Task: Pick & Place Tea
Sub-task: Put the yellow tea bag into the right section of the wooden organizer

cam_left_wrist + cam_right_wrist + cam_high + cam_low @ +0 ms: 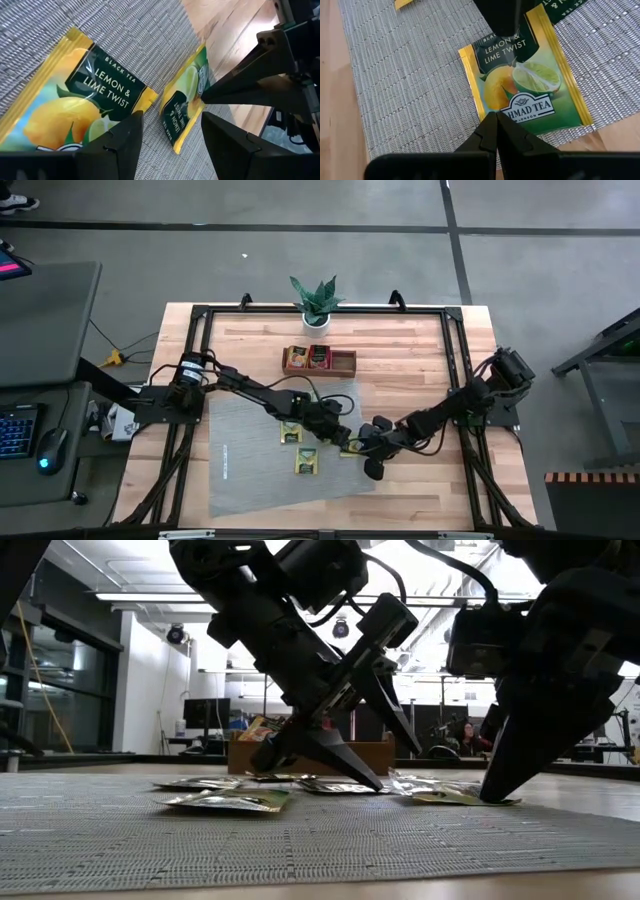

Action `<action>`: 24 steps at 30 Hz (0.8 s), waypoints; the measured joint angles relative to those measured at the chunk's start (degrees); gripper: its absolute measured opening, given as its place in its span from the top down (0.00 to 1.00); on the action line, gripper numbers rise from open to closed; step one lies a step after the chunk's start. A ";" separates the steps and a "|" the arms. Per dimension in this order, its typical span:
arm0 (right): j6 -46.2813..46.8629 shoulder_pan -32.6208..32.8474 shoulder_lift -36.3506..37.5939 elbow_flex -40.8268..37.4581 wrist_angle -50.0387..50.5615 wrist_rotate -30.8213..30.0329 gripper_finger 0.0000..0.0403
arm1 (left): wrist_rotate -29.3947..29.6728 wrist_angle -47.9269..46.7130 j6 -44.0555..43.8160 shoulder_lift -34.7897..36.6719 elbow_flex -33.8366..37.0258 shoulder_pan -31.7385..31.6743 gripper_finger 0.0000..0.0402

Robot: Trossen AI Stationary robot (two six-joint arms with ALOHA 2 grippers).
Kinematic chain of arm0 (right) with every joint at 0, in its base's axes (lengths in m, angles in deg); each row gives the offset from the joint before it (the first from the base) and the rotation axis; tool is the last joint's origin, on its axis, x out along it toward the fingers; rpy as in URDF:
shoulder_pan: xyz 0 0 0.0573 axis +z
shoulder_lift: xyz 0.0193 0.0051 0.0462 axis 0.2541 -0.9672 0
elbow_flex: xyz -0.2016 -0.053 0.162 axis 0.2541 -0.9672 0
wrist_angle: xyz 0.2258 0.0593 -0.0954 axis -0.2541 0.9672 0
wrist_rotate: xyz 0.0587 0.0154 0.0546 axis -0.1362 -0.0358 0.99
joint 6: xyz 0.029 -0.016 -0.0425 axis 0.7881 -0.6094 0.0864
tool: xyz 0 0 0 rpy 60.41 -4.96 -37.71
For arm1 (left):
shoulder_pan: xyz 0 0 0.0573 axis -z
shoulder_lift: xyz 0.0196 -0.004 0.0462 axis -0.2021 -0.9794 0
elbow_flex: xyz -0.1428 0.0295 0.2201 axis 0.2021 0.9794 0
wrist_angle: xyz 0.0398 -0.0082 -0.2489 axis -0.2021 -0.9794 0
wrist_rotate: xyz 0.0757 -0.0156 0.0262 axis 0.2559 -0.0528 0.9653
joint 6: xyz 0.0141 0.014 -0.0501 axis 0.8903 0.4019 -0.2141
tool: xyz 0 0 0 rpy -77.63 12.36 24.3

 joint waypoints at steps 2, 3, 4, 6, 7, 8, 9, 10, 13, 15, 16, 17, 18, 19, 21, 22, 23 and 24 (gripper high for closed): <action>-0.02 -0.31 0.01 0.01 -0.17 0.16 1.00 | 0.00 0.00 0.00 0.00 0.00 0.00 0.50; -0.03 -0.51 0.01 0.00 -0.29 0.29 1.00 | -0.01 0.00 -0.03 0.00 0.00 0.00 0.50; -0.12 -0.65 0.01 -0.01 -0.50 0.44 1.00 | -0.02 0.00 -0.15 0.00 0.00 0.00 0.50; -0.23 -1.10 0.01 -0.03 -1.06 0.87 1.00 | -0.03 0.00 -0.24 0.00 0.00 0.00 0.50; -0.24 -1.35 -0.02 -0.06 -1.63 0.87 1.00 | -0.03 0.00 -0.25 0.00 0.00 0.00 0.50; -0.24 -1.64 -0.06 -0.03 -2.11 0.90 1.00 | -0.02 0.00 -0.26 0.00 0.00 0.00 0.50; -0.24 -1.79 -0.08 -0.03 -2.33 0.90 1.00 | -0.02 0.00 -0.36 0.00 0.00 0.00 0.50; -0.24 -1.94 -0.07 -0.06 -2.61 0.87 1.00 | -0.01 0.00 -0.39 0.00 0.00 0.00 0.50; -0.80 -2.42 -0.05 -0.09 -3.53 1.23 1.00 | 0.02 0.00 -0.37 0.00 0.00 0.00 0.50; -1.14 -2.76 -0.08 -0.12 -4.01 1.42 1.00 | 0.02 0.00 -0.37 0.00 0.00 0.00 0.50; -1.18 -2.90 -0.08 -0.12 -4.13 1.50 1.00 | 0.04 0.00 -0.37 0.00 0.00 0.00 0.50; -1.19 -3.08 -0.08 -0.12 -4.18 1.53 1.00 | 0.06 -0.02 -0.35 0.00 0.00 0.00 0.50; -1.22 -3.23 -0.08 -0.12 -4.18 1.68 1.00 | 0.22 -0.03 -0.35 0.00 0.00 0.00 0.50; -1.29 -3.26 -0.08 -0.12 -4.20 1.93 1.00 | 0.45 -0.07 -0.33 0.00 0.00 0.00 0.51; -1.31 -3.24 -0.08 -0.12 -4.21 1.95 1.00 | 1.37 -0.41 -0.27 0.00 0.00 -0.01 0.53; -1.30 -3.24 -0.08 -0.12 -4.23 1.95 1.00 | 1.74 -0.81 -0.22 0.00 0.00 -0.07 0.55; -1.29 -3.24 -0.08 -0.12 -4.23 1.97 1.00 | 2.04 -1.24 -0.19 0.00 0.00 -0.07 0.58; -1.30 -3.24 -0.05 -0.12 -4.22 2.01 1.00 | 2.26 -1.54 -0.10 0.00 0.00 -0.07 0.61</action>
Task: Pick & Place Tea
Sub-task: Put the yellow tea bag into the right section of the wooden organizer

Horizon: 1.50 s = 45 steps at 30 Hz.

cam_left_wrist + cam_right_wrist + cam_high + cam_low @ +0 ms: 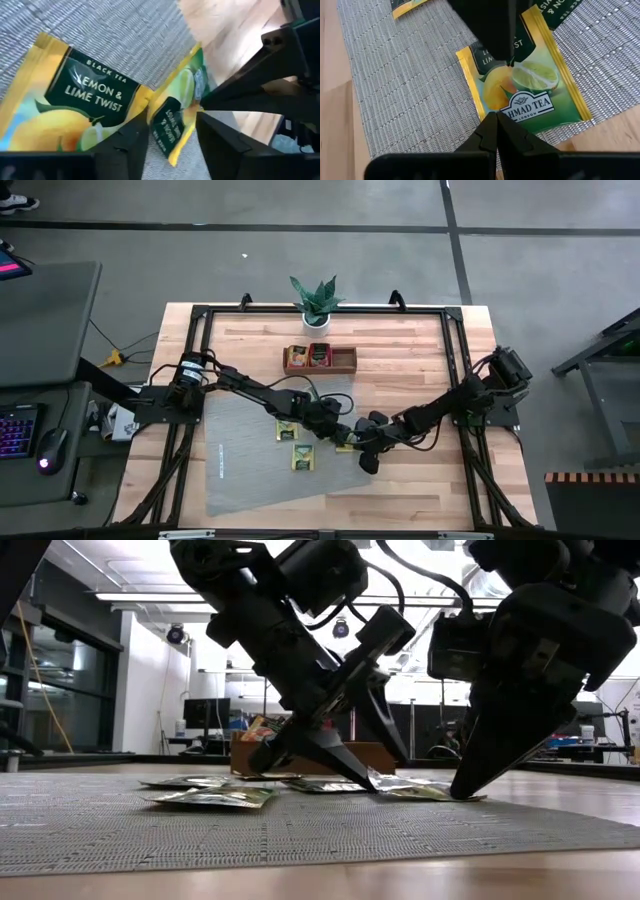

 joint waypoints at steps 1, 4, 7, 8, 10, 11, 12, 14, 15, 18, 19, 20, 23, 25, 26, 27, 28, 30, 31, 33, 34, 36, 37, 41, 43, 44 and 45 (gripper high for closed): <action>0.01 0.00 0.00 0.00 -0.01 0.00 1.00 | 0.08 -0.06 0.16 0.00 0.00 0.00 0.64; 0.01 0.00 0.00 0.02 0.01 0.07 1.00 | 0.11 -0.20 0.32 0.02 0.00 -0.02 0.76; 0.03 0.02 0.02 0.04 0.03 0.09 1.00 | 0.12 -0.77 0.97 0.02 0.00 -0.02 0.89; 0.03 0.02 0.02 0.06 0.03 0.11 1.00 | 0.10 -0.98 1.53 0.02 0.00 -0.02 0.94; 0.05 0.02 0.02 0.07 0.03 0.12 1.00 | -0.09 -1.39 2.28 0.02 0.00 -0.02 0.98; 0.08 0.02 0.02 0.09 0.03 0.15 1.00 | -0.11 -1.47 2.67 0.02 0.00 -0.02 0.98; 0.10 0.02 0.04 0.09 0.03 0.20 1.00 | -0.15 -1.49 3.08 0.02 -0.01 -0.02 0.97; 0.10 0.02 0.04 0.09 0.03 0.24 1.00 | -0.42 -1.54 3.47 0.02 0.00 -0.02 0.99; 0.10 0.02 0.04 0.09 0.03 0.34 1.00 | -0.46 -1.54 3.61 0.02 -0.02 -0.02 0.99; 0.08 0.03 0.08 0.09 0.03 0.58 1.00 | -0.40 -1.52 4.87 0.02 0.00 -0.02 1.00; 0.08 0.07 0.10 0.09 0.03 0.64 1.00 | -0.36 -1.52 5.12 0.02 0.00 -0.02 1.00; 0.05 0.07 0.11 0.09 0.01 0.88 1.00 | -0.33 -1.51 5.32 0.02 -0.01 -0.02 1.00; 0.12 0.07 0.11 0.11 0.01 1.51 1.00 | -0.37 -1.48 6.09 0.02 -0.01 -0.02 1.00; 0.22 0.07 0.13 0.11 -0.01 1.77 1.00 | -0.38 -1.46 6.16 0.04 0.00 -0.02 1.00; 0.47 0.07 0.15 0.11 -0.01 1.88 1.00 | -0.38 -1.46 6.16 0.04 -0.02 -0.02 1.00; 0.85 0.07 0.27 0.11 0.01 1.96 1.00 | -0.38 -1.46 6.16 0.04 -0.02 -0.02 1.00; 1.14 0.07 0.40 0.11 0.05 2.10 1.00 | -0.38 -1.46 6.17 0.04 -0.01 -0.02 1.00; 1.23 0.09 0.65 0.11 0.00 2.55 1.00 | -0.40 -1.46 6.42 0.04 -0.01 -0.02 1.00; 1.15 0.09 1.05 0.11 0.27 2.78 1.00 | -0.40 -1.46 6.48 0.08 0.00 -0.02 1.00; 1.25 0.11 1.76 0.11 0.17 2.75 1.00 | -0.34 -2.15 6.87 0.99 0.00 -0.02 1.00; 1.24 0.11 2.35 0.12 0.52 2.58 1.00 | -0.31 -2.00 7.34 1.69 0.00 -0.02 1.00; 1.17 0.11 3.35 0.13 1.27 2.18 1.00 | 0.48 -1.87 7.66 2.88 -0.08 -0.02 1.00; 1.15 0.11 3.81 0.13 1.34 1.90 1.00 | 0.90 -2.17 7.78 3.34 -0.15 -0.02 1.00; 1.43 0.11 4.76 0.15 1.74 1.27 1.00 | 1.57 -4.96 9.06 5.78 0.00 -0.02 1.00; 2.38 0.32 4.74 0.15 1.87 2.12 1.00 | 2.07 -8.05 9.91 7.67 0.00 -0.02 1.00; 2.76 0.59 4.74 0.15 1.81 2.55 1.00 | 2.18 -9.16 10.53 8.24 -0.05 -0.02 1.00; 2.95 1.02 4.74 0.17 1.72 3.06 1.00 | 2.26 -10.50 11.13 8.76 -0.09 -0.02 1.00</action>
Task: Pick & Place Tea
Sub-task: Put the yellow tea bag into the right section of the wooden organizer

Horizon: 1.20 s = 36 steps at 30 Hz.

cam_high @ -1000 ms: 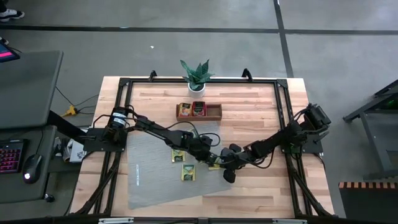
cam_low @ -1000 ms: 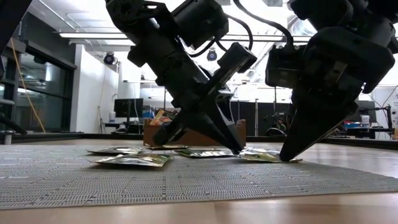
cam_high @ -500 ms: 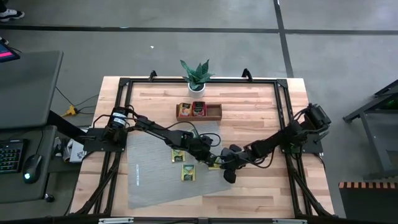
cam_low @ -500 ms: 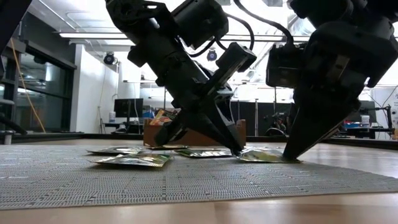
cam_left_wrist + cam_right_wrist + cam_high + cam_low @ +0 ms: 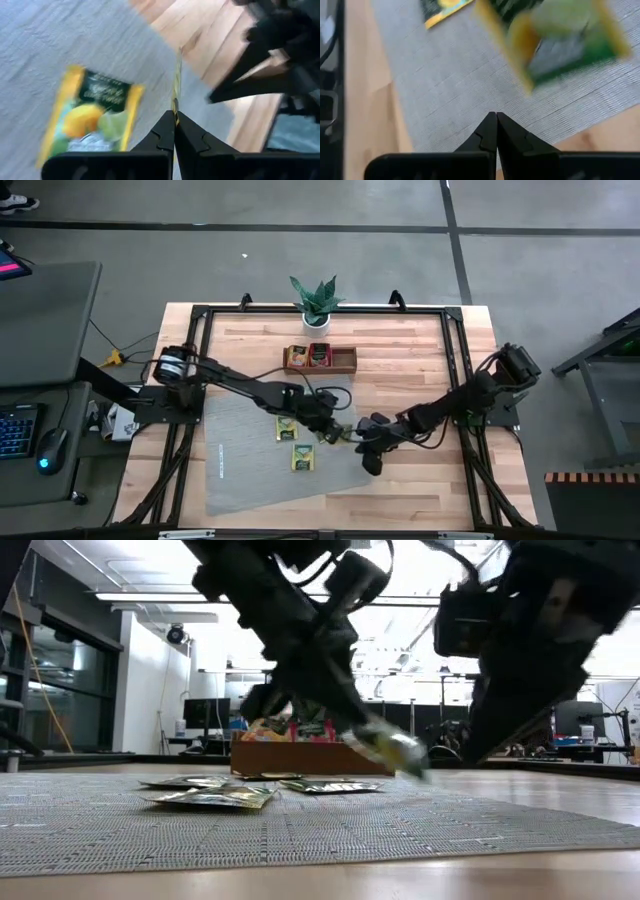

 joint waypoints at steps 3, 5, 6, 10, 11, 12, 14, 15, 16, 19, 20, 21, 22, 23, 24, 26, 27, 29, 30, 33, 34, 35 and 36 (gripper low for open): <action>1.09 1.75 0.64 0.00 0.27 0.84 1.00 | 0.20 -5.40 2.76 2.80 0.15 -0.03 1.00; 1.64 2.98 1.41 0.03 0.10 1.05 1.00 | 0.46 -8.46 5.91 4.50 -1.00 -0.67 1.00; 1.70 3.53 1.59 0.03 0.10 1.18 1.00 | 0.50 -11.40 7.84 5.08 -2.13 -0.84 1.00; 2.64 5.14 2.48 0.03 0.02 1.29 1.00 | 1.85 -25.70 18.48 5.71 -10.67 -2.01 1.00; 2.66 5.37 2.59 0.03 -0.32 1.24 1.00 | 2.56 -29.17 21.67 5.85 -13.67 -2.45 1.00; 2.66 5.56 2.62 0.05 -0.55 1.21 1.00 | 3.33 -32.61 24.91 5.93 -16.58 -2.87 1.00; 2.67 5.72 2.62 0.05 -0.35 1.33 1.00 | 4.11 -38.01 31.00 5.41 -22.68 -3.90 1.00; 2.68 5.82 2.62 0.05 -0.27 1.33 1.00 | 4.21 -40.28 33.54 4.76 -25.70 -4.62 1.00; 2.66 5.86 2.62 0.05 -0.25 1.31 1.00 | 4.36 -42.86 35.52 4.07 -28.66 -5.47 1.00; 2.66 5.86 2.60 0.05 0.10 1.18 1.00 | 4.62 -51.21 40.27 2.01 -37.36 -8.66 1.00; 2.66 5.86 2.60 0.05 0.08 1.18 1.00 | 4.64 -53.36 41.76 1.06 -40.26 -9.80 1.00; 2.66 5.86 2.60 0.05 0.08 1.18 1.00 | 4.70 -55.42 43.25 -0.05 -43.01 -10.97 1.00; 2.66 5.86 2.60 0.05 0.08 1.17 1.00 | 4.73 -57.70 44.90 -0.98 -45.44 -12.08 1.00; 2.66 5.86 2.60 0.05 0.08 1.16 1.00 | 4.74 -60.27 46.42 -1.82 -47.70 -13.10 1.00; 2.66 5.86 2.60 0.05 0.10 1.18 1.00 | 4.77 -62.29 47.85 -2.78 -50.05 -14.14 1.00; 2.66 5.95 2.60 0.05 0.18 1.18 1.00 | 4.73 -63.30 50.44 -5.30 -54.72 -15.98 1.00; 2.66 6.08 2.60 0.05 0.49 1.33 1.00 | 4.75 -65.07 51.57 -6.08 -56.46 -16.83 1.00; 2.68 6.62 2.60 0.05 0.96 1.32 1.00 | 4.81 -70.24 54.50 -7.66 -59.41 -18.32 1.00; 2.93 7.13 2.60 0.05 1.33 1.16 1.00 | 5.03 -69.12 56.08 -9.01 -61.00 -18.81 1.00; 5.13 9.30 2.60 0.05 2.94 -0.99 1.00 | 5.65 -73.02 60.22 -10.75 -62.96 -20.62 1.00; 6.23 10.14 2.60 0.05 3.62 -2.34 1.00 | 6.04 -73.26 61.71 -10.96 -63.06 -20.99 1.00; 7.30 11.00 2.69 0.05 4.44 -3.60 1.00 | 6.76 -71.53 63.35 -11.87 -63.65 -21.15 1.00; 8.18 11.80 2.78 0.05 5.38 -4.89 1.00 | 7.72 -70.29 64.85 -13.05 -63.96 -21.19 1.00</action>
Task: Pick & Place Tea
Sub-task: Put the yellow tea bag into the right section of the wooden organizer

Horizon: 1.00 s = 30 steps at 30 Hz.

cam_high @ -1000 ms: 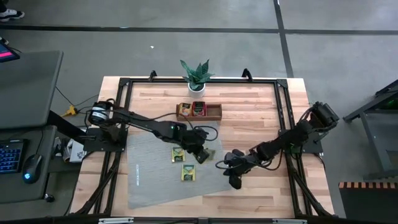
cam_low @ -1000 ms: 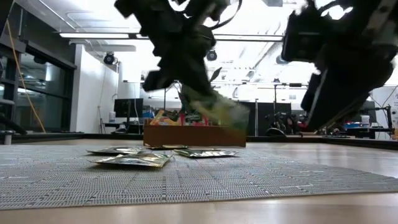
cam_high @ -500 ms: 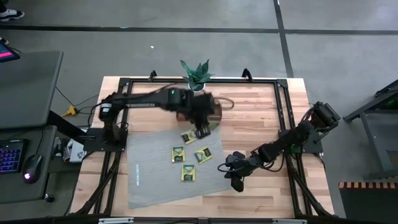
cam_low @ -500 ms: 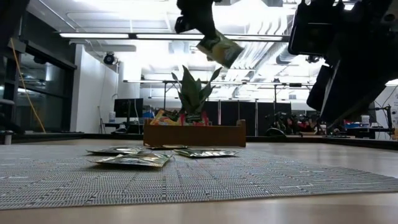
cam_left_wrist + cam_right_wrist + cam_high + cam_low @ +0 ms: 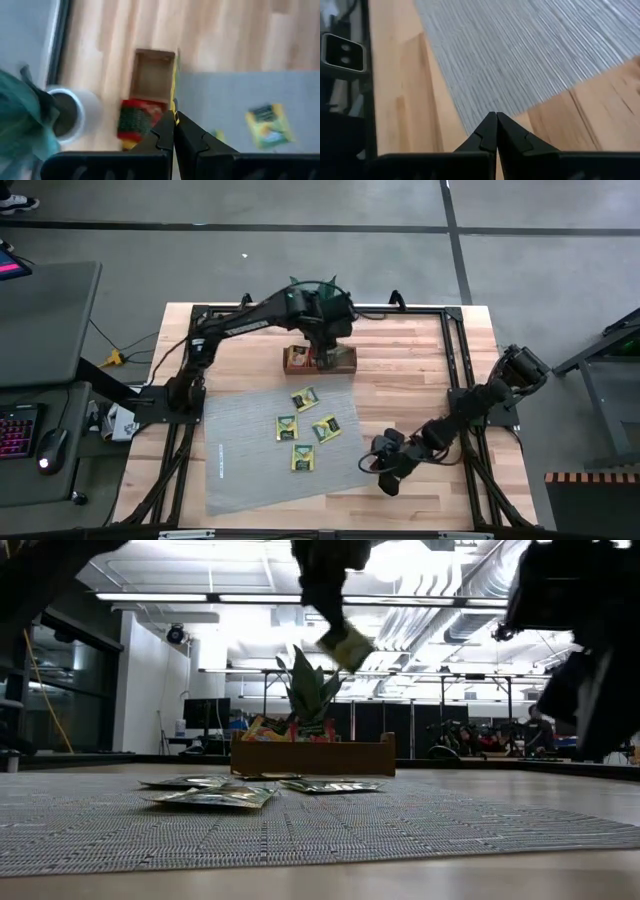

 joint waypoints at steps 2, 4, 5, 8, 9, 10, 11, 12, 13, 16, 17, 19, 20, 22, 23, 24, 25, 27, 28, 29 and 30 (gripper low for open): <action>1.69 1.15 0.02 0.00 0.91 -1.95 1.00 | 2.00 -2.41 2.90 -1.23 0.47 -0.61 1.00; 2.46 1.84 0.02 0.00 1.31 -2.41 1.00 | 3.34 -2.41 6.08 -2.79 0.82 -0.58 1.00; 2.55 2.12 0.02 0.00 1.28 -2.51 1.00 | 4.34 -0.65 7.54 -4.11 0.27 -0.54 1.00; 3.71 2.50 0.03 0.00 1.72 -3.15 1.00 | 5.64 -1.23 10.02 -5.86 0.68 -0.58 1.00; 4.12 2.64 0.04 0.00 1.96 -3.33 1.00 | 6.61 -1.19 10.89 -6.21 0.79 -0.58 1.00; 4.57 2.82 0.04 0.00 2.14 -3.48 1.00 | 7.77 0.65 12.03 -6.72 0.64 -0.50 1.00; 5.12 3.05 0.05 0.00 2.53 -3.83 1.00 | 8.94 3.02 13.10 -7.63 0.17 -0.20 1.00; 5.58 3.20 0.07 0.00 2.85 -4.11 1.00 | 9.58 4.31 13.84 -8.05 0.13 -0.15 1.00; 6.01 3.42 0.07 0.00 2.88 -4.25 1.00 | 9.51 3.71 14.34 -8.49 0.27 -0.20 1.00; 7.12 3.94 0.07 0.00 3.19 -4.58 1.00 | 9.24 3.98 16.27 -9.25 -0.21 -0.19 1.00; 7.31 4.13 0.07 0.00 3.55 -4.83 1.00 | 9.64 5.27 17.15 -9.35 -0.59 -0.19 1.00; 7.99 4.50 0.07 0.00 3.90 -5.33 1.00 | 10.35 5.91 18.20 -9.45 -0.68 -0.21 1.00; 8.41 4.65 0.08 0.00 4.21 -5.57 1.00 | 10.58 5.75 18.74 -9.66 -0.48 -0.21 1.00; 8.63 4.68 0.09 0.00 4.40 -5.83 1.00 | 10.70 6.51 19.98 -10.12 -0.36 -0.23 1.00; 8.62 4.68 0.09 -0.01 4.47 -5.89 1.00 | 10.77 7.11 20.30 -10.07 -0.37 -0.23 1.00; 8.62 4.68 0.09 -0.01 4.47 -5.95 1.00 | 10.82 7.76 20.42 -9.87 -0.41 -0.23 1.00; 8.65 4.68 0.08 -0.02 4.50 -6.00 1.00 | 10.78 8.37 20.57 -9.71 -0.48 -0.24 1.00; 8.81 4.66 0.09 -0.02 4.61 -6.06 1.00 | 11.03 8.81 20.62 -9.68 -0.50 -0.50 1.00; 9.10 4.66 0.08 -0.02 4.67 -6.12 1.00 | 10.98 8.75 20.60 -9.68 -0.46 -0.59 1.00; 9.50 4.66 0.09 -0.02 4.91 -6.31 1.00 | 10.92 8.72 20.36 -9.70 -0.45 -0.82 1.00; 9.78 4.66 0.08 -0.02 5.12 -6.47 1.00 | 10.56 8.71 20.12 -9.70 -0.45 -1.15 1.00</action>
